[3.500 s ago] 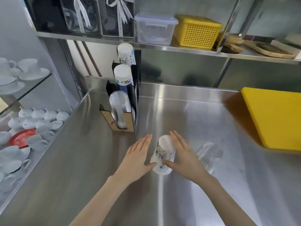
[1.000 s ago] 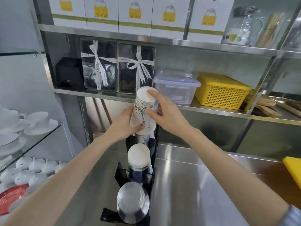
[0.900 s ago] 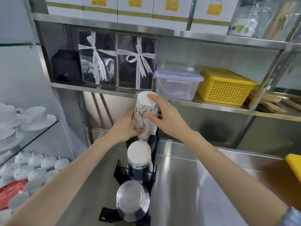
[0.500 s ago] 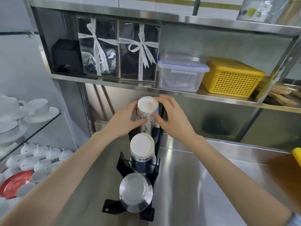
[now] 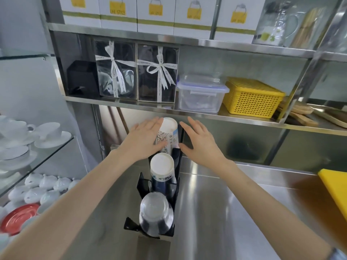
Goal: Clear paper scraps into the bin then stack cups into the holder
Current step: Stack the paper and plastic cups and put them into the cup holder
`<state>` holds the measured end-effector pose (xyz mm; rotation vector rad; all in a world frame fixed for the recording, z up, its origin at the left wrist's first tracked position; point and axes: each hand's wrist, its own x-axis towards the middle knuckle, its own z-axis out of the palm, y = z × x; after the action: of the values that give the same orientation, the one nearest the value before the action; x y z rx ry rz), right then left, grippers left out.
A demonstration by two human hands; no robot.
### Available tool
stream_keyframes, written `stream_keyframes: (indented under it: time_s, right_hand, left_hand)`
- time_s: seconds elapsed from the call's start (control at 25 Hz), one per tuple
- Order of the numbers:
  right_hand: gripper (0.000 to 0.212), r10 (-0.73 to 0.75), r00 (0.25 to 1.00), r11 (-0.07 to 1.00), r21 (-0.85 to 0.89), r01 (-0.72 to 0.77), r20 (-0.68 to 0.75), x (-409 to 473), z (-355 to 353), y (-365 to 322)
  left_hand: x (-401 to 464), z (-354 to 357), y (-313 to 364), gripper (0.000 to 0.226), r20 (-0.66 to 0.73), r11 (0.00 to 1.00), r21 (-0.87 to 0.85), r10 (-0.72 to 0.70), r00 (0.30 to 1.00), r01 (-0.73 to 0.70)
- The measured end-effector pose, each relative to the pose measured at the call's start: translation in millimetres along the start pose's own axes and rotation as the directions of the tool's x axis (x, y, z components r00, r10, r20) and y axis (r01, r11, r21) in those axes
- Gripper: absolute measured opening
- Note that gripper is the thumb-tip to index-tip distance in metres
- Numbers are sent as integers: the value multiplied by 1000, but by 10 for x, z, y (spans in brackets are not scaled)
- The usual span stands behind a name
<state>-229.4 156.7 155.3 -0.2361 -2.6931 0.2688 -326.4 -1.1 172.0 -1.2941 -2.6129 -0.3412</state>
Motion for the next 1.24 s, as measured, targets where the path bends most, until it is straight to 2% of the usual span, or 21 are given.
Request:
stream_keyframes:
  time_s: [0.2,0.48,0.76,1.24]
  right_hand:
    - [64,70,997,997,-29,-70,-12,-649,-204,-18]
    - [65,114,993,992,-50,-114,-8,-1692,-578,62]
    - [68,164,982,985,-76,-157,95,-2582,-791,413]
    - [72,168,933,979,57,-196,318,-3538,-615,990]
  left_hand:
    - [-462,-177,380,67,-9,996,93,9,1000,-8]
    - [-1123,-178,1070,71,7,993,94,70,998,-70]
    - [-1496,143,1784,73,62,995,4,100,993,-100]
    - [-1911,956,2630,78,254,994,-81,91,963,-72]
